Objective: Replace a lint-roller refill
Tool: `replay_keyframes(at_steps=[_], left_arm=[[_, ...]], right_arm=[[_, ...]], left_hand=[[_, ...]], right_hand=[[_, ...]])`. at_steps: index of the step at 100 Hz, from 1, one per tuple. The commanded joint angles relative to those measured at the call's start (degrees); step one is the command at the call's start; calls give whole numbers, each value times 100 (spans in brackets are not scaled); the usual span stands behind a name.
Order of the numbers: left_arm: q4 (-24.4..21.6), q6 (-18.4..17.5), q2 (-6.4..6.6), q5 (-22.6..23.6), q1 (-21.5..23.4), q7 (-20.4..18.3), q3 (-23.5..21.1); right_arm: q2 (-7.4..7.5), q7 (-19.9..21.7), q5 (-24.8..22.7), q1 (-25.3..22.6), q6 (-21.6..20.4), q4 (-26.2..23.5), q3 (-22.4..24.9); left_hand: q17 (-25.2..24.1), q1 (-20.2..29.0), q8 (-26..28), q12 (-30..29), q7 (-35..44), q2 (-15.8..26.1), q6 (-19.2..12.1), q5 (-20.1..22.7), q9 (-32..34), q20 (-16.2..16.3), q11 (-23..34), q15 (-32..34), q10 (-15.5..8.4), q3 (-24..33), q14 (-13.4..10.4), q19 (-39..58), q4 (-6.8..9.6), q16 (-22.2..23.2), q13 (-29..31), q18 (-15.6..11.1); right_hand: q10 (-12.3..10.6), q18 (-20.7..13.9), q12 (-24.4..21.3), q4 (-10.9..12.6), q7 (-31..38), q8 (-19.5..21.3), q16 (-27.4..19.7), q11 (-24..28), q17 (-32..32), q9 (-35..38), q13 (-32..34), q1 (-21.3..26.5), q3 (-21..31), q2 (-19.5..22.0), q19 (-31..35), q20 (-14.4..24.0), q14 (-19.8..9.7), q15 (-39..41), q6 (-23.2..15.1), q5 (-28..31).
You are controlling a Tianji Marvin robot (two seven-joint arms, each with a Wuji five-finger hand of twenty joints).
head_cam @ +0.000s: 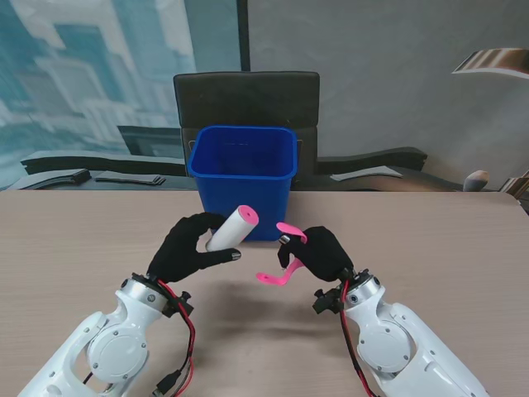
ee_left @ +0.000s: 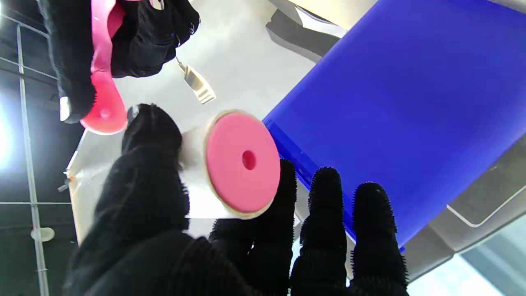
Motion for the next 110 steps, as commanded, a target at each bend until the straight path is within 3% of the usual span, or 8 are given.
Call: replay_keyframes(at_steps=[1, 22, 37, 110], left_arm=[[-94, 115, -108, -263, -53, -158, 117], [-72, 424, -146, -712, -205, -290, 499], [-14, 456, -127, -849, -257, -455, 645], [-135, 616, -163, -1149, -132, -438, 741]], right_arm=[[-81, -10, -21, -56, -33, -79, -78], [-101, -65, -4, 4, 52, -49, -169], [-104, -99, -24, -3, 122, -73, -163], [-63, -8, -91, -60, 281, -170, -94]], left_hand=[[-103, 1028, 163, 181, 1257, 941, -786, 249, -179, 115, 126, 158, 4, 845, 43, 192, 359, 134, -244, -52], [-98, 1039, 105, 177, 1273, 926, -775, 254, -182, 113, 152, 185, 2, 822, 36, 216, 366, 133, -240, -52], [-91, 1039, 58, 168, 1273, 904, -764, 281, -180, 110, 155, 192, 6, 828, 39, 227, 382, 129, -233, -44], [-128, 1055, -36, 114, 1288, 877, -664, 259, -333, 97, 116, 232, 100, 906, 76, 275, 378, 134, -303, -57]], right_hand=[[423, -1155, 107, -83, -13, -70, 129, 607, 355, 284, -85, 193, -54, 444, 1142, 145, -1920, 689, 252, 229], [417, -1155, 106, -73, 12, -120, 131, 613, 355, 284, -84, 338, -76, 483, 1142, 154, -1934, 683, 240, 221], [406, -1155, 105, -67, 23, -157, 131, 618, 355, 284, -83, 408, -92, 489, 1142, 155, -1932, 682, 244, 220], [323, -1259, 114, -47, 21, -240, 140, 642, 356, 283, -79, 439, -127, 254, 1142, 73, -2053, 664, 257, 157]])
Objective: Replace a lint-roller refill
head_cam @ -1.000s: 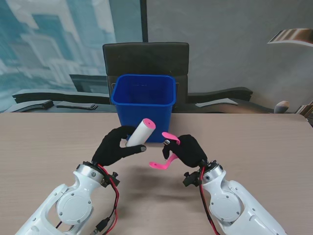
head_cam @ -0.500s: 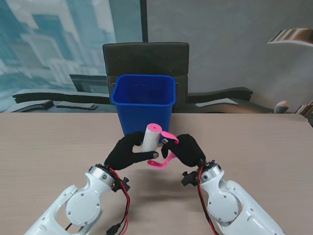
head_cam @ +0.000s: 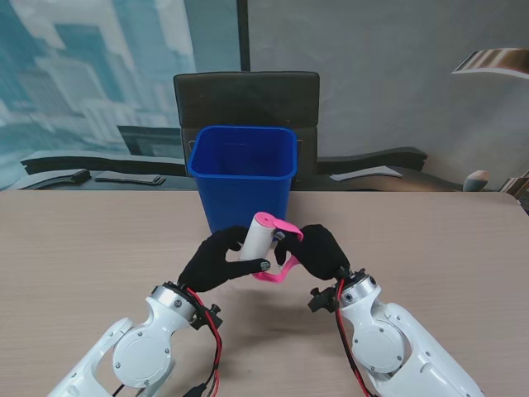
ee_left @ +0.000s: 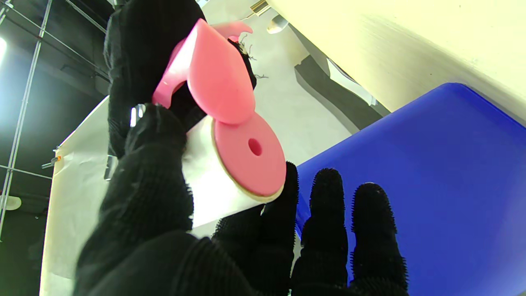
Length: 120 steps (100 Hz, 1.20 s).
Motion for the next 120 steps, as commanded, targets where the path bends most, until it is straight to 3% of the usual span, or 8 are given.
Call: replay_keyframes(at_steps=[1, 30, 43, 84, 120], left_arm=[[-65, 123, -59, -58, 27, -52, -2], [-185, 245, -108, -137, 113, 121, -36], [-245, 230, -116, -239, 162, 126, -10], [-248, 239, -118, -689, 90, -78, 288], [-326, 390, -134, -643, 121, -4, 160]], right_arm=[[-9, 91, -6, -60, -38, -60, -16], [19, 227, 17, -55, -121, -57, -17], [24, 233, -8, -17, -96, -15, -49], [3, 159, -1, 10, 22, -3, -94], [16, 169, -45, -15, -8, -15, -35]], left_hand=[[-76, 980, 84, 104, 1096, 878, -880, 294, -218, 93, 50, 153, 1, 907, 7, 155, 377, 120, -227, -59], [-147, 1065, 22, 87, 1096, 911, -780, 265, -342, 105, 103, 217, 43, 881, 27, 210, 349, 143, -320, -71], [-150, 1084, 5, 79, 1103, 916, -762, 266, -347, 102, 119, 230, 41, 864, 24, 219, 349, 142, -322, -72], [-155, 1112, -39, 54, 1107, 919, -745, 284, -355, 90, 136, 240, 47, 827, 32, 233, 358, 132, -333, -65], [-159, 1138, -61, 47, 1099, 936, -719, 286, -363, 81, 151, 251, 41, 806, 20, 241, 357, 128, -333, -72]], right_hand=[[320, -1261, 106, -46, 24, -42, 127, 627, 355, 283, -79, 152, -125, 246, 1142, 15, -2054, 651, 256, 157], [267, -1334, 115, -61, -16, -66, 145, 639, 363, 282, -76, -61, -159, 242, 1142, 13, -2137, 638, 279, 93], [181, -1392, 131, -62, -52, -67, 177, 656, 367, 281, -72, -359, -150, -282, 1142, 19, -2231, 620, 379, 22], [190, -1398, 133, -62, -40, -39, 185, 653, 367, 281, -71, -386, -67, -98, 1142, 18, -2217, 615, 387, 2], [192, -1414, 134, -55, -37, -23, 187, 653, 369, 281, -70, -315, -55, -128, 1142, 20, -2229, 614, 408, 1]])
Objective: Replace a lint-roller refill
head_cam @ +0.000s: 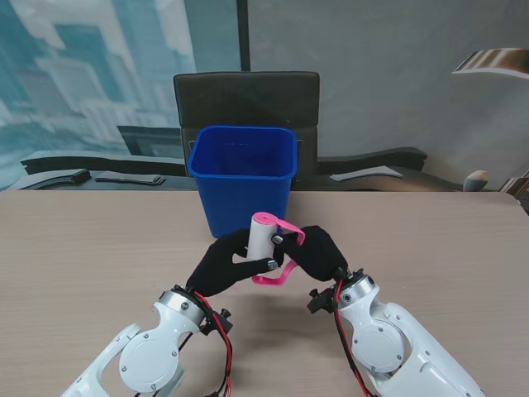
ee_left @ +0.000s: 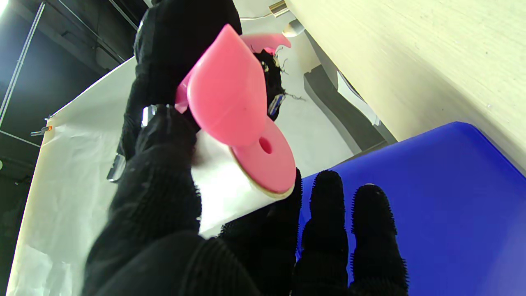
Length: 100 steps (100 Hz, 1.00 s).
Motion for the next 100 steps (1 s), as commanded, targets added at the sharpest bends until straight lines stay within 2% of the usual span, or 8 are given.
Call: replay_keyframes(at_steps=[1, 38, 65, 100], left_arm=[[-123, 28, -43, 35, 41, -37, -50], [-193, 48, -61, 130, 104, 90, -142], [-91, -59, -37, 90, 30, -32, -32], [-85, 28, -29, 20, 6, -110, 15]], right_arm=[[-15, 64, -62, -50, -16, -28, 16], [8, 77, -150, -96, -29, -60, 108], [-1, 70, -122, -73, -13, -44, 62], [-9, -47, -216, -98, 47, -59, 110]], left_hand=[[-59, 924, 84, 47, 1060, 880, -1162, 302, -129, 80, 92, 128, -158, 805, 8, 150, 357, 70, -192, -72], [-73, 950, 78, 42, 1065, 890, -1138, 299, -145, 75, 105, 134, -160, 785, 8, 154, 359, 69, -213, -75], [-72, 957, 65, 39, 1067, 888, -1126, 316, -141, 75, 111, 139, -157, 773, 12, 160, 365, 68, -207, -78], [-86, 953, 59, 30, 1073, 884, -1118, 321, -150, 70, 101, 128, -161, 772, 14, 157, 369, 61, -229, -81]], right_hand=[[196, -1413, 30, 16, -23, -18, 100, 504, 368, 281, -70, 129, 8, -5, 1142, -11, -2229, 609, 385, 80], [188, -1417, 32, 26, -19, -8, 104, 512, 369, 281, -70, 191, 15, -51, 1142, -8, -2236, 609, 414, 82], [188, -1421, 32, 30, -20, -5, 105, 513, 369, 281, -70, 206, 15, -50, 1142, -7, -2236, 607, 415, 82], [188, -1422, 32, 35, -14, 2, 99, 513, 369, 281, -70, 229, 19, -38, 1142, -6, -2218, 607, 431, 83]])
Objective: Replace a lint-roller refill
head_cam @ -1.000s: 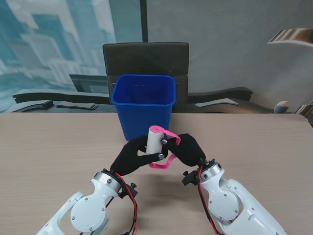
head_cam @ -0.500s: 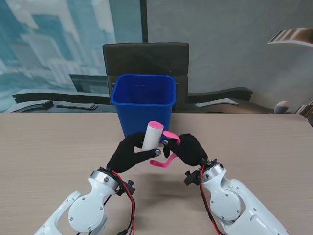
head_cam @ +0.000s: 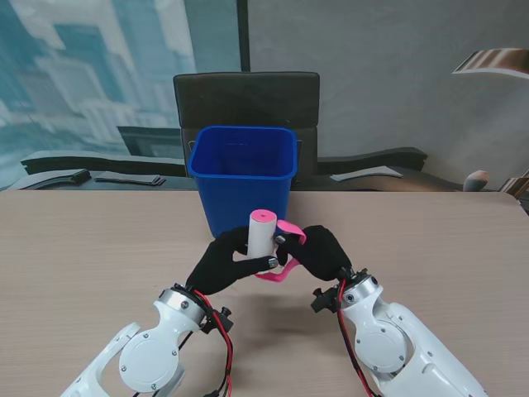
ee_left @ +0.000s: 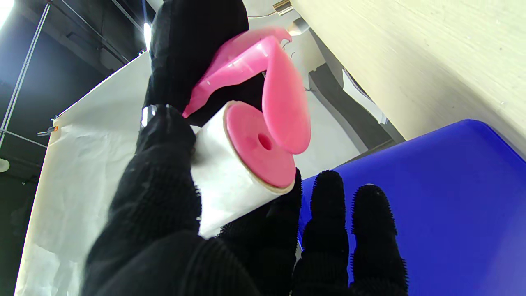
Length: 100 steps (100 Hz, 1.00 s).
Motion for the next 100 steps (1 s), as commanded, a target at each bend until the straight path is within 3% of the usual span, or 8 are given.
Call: replay_keyframes(at_steps=[1, 100], left_arm=[[-14, 28, -11, -19, 5, -114, 17], [190, 66, 24, 56, -168, -281, 139]], right_arm=[[-23, 40, -30, -50, 11, -49, 10], [-68, -150, -24, -103, -65, -72, 38]], left_hand=[[-90, 962, 61, 28, 1072, 878, -1079, 323, -162, 68, 91, 118, -158, 776, -23, 141, 371, 58, -245, -85], [-121, 966, 84, 20, 1092, 854, -1051, 329, -171, 71, 97, 137, -132, 819, 1, 165, 367, 52, -277, -75]], right_hand=[[188, -1421, 29, 35, -14, 2, 99, 500, 369, 281, -70, 135, 11, -39, 1142, 11, -2217, 606, 428, 83], [257, -1314, 13, 72, -24, 13, 54, 463, 355, 282, -74, 156, 24, 165, 1142, -27, -2128, 621, 350, 82]])
